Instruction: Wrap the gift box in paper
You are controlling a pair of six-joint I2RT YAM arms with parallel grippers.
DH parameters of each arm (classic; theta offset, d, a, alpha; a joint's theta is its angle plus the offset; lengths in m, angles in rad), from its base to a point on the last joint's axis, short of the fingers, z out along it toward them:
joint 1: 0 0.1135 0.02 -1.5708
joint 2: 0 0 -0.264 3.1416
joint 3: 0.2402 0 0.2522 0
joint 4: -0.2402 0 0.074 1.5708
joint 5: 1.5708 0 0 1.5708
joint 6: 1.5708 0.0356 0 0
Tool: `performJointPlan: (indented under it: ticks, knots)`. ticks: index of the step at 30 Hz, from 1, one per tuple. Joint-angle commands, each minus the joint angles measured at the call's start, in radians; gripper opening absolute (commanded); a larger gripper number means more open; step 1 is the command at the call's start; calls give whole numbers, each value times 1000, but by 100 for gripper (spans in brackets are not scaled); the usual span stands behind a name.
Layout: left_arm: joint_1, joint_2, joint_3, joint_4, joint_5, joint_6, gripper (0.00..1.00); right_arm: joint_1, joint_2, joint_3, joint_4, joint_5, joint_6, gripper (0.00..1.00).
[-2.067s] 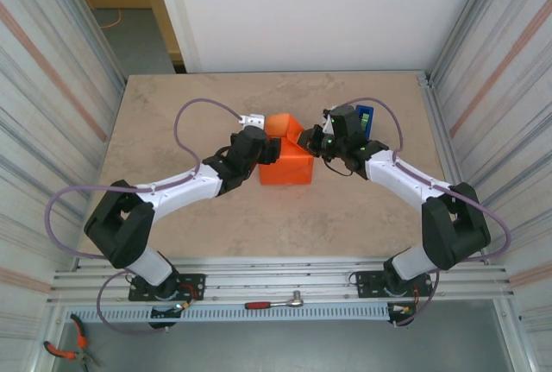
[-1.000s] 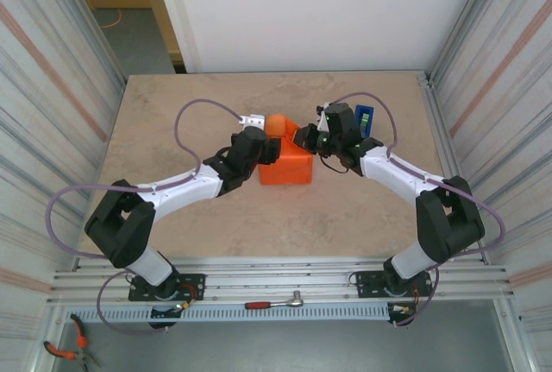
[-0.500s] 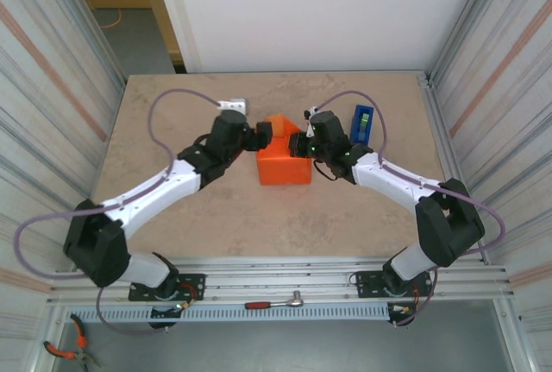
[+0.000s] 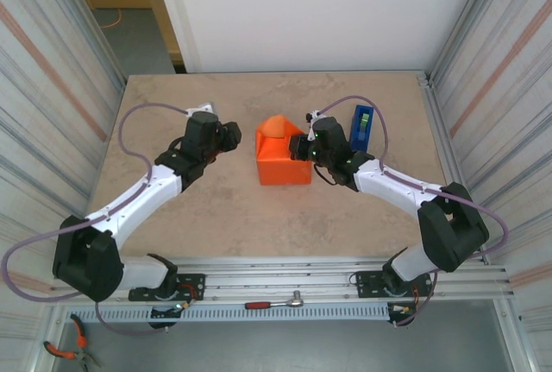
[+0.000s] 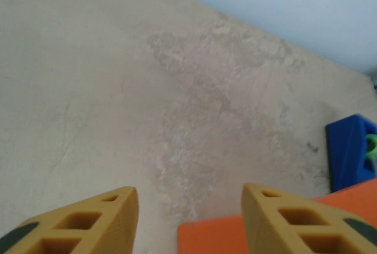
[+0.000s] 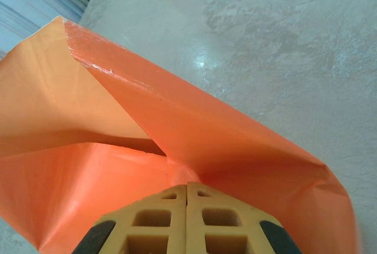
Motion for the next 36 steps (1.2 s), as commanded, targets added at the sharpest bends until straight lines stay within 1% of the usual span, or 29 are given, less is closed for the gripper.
performJointPlan:
  ticks: [1,2,5,8,13,21,36]
  knots:
    - [3,33,-18,40,38,-31,35,18,54,-70,-252,-59,29,0]
    - [2,48,-15,47,50,-35,32,17,50,-71,-256,-64,31,0]
    - [2,94,-5,73,87,-43,31,15,50,-73,-258,-78,27,0]
    - [-10,128,18,78,100,-43,28,10,55,-72,-258,-91,24,0]
    - [-48,154,49,87,113,-8,27,8,58,-78,-255,-107,24,0]
    - [-113,136,72,94,104,41,27,6,60,-75,-259,-123,23,0]
    - [-195,199,157,18,83,117,27,5,60,-81,-253,-128,37,0]
